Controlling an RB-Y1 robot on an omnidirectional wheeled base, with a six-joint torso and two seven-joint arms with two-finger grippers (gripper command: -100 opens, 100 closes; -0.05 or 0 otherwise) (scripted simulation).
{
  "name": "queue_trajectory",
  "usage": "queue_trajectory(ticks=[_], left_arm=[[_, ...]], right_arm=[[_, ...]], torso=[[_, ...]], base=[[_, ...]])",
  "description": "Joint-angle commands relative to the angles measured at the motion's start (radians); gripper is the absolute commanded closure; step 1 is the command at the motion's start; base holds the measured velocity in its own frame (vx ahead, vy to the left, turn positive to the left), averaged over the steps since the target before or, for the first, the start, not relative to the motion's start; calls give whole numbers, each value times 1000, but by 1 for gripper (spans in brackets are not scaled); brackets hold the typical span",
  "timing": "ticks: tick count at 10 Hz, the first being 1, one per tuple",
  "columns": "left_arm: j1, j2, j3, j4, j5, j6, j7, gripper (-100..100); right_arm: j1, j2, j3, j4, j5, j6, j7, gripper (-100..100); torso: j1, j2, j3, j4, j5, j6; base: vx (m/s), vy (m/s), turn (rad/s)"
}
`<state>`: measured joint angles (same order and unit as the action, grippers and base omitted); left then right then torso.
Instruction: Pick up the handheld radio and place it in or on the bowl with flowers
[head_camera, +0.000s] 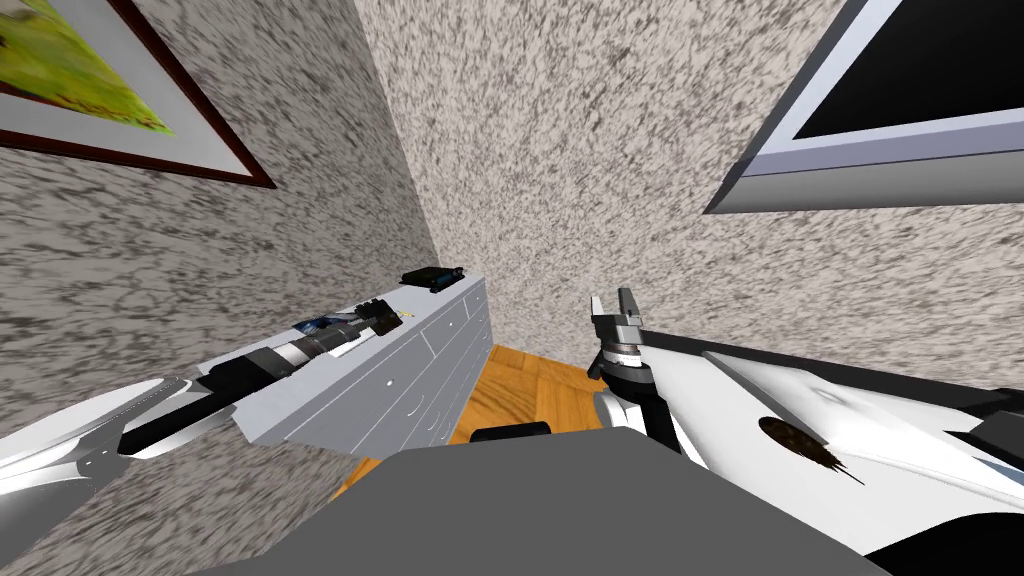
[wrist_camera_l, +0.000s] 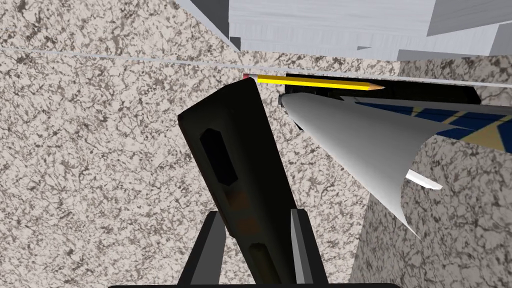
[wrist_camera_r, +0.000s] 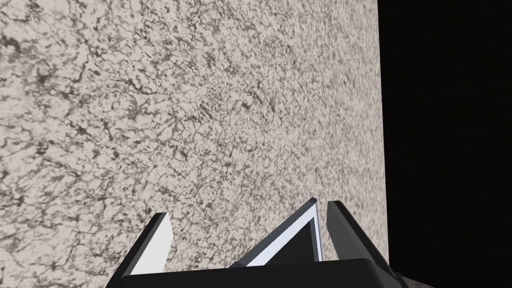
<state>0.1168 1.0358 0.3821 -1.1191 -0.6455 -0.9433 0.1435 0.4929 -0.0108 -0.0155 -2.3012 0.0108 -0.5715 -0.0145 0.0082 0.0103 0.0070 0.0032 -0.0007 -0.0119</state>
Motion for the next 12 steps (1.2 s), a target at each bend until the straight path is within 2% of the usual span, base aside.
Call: queue_trajectory(ticks=[1, 2, 3, 5, 6, 8, 9, 10, 11, 12], left_arm=[[13, 8, -15, -50, 17, 29, -9, 100], [13, 8, -15, -69, 17, 29, -9, 100], [34, 18, -50, -102, 48, 76, -24, 100], [34, 18, -50, -148, 48, 79, -24, 100], [56, 28, -86, -181, 79, 128, -38, 100], [56, 28, -86, -230, 79, 128, -38, 100], [77, 38, -121, -264, 110, 176, -52, 100], [77, 38, -121, -296, 110, 178, -52, 100], [98, 48, -157, -335, 142, 222, -66, 100], [98, 48, -157, -362, 142, 228, -66, 100]], right_arm=[[0, 0, 0, 0, 0, 0, 0, 0], [0, 0, 0, 0, 0, 0, 0, 0], [0, 0, 0, 0, 0, 0, 0, 0], [0, 0, 0, 0, 0, 0, 0, 0], [0, 0, 0, 0, 0, 0, 0, 0], [0, 0, 0, 0, 0, 0, 0, 0], [0, 0, 0, 0, 0, 0, 0, 0], [0, 0, 0, 0, 0, 0, 0, 0], [0, 0, 0, 0, 0, 0, 0, 0], [0, 0, 0, 0, 0, 0, 0, 0]], torso=[[0, 0, 0, 0, 0, 0], [-1, 0, 0, 0, -1, 1], [-3, 0, 0, 0, -1, 2], [-1, 0, 0, 0, -1, 1], [-4, 1, 1, 1, -2, 2], [-1, 1, 1, 1, -1, 1], [-3, 1, 1, 1, -2, 2], [-1, 1, 1, 1, -2, -1], [-2, 1, 1, 1, -2, 2], [0, 1, 1, 1, -1, 0]], base=[[43, 66, 127], [22, 28, 9], [37, 54, 191], [23, 34, 62], [21, 46, 179], [28, 34, 77], [43, 52, 228], [41, 51, 124], [40, 70, 169], [39, 54, 109]])
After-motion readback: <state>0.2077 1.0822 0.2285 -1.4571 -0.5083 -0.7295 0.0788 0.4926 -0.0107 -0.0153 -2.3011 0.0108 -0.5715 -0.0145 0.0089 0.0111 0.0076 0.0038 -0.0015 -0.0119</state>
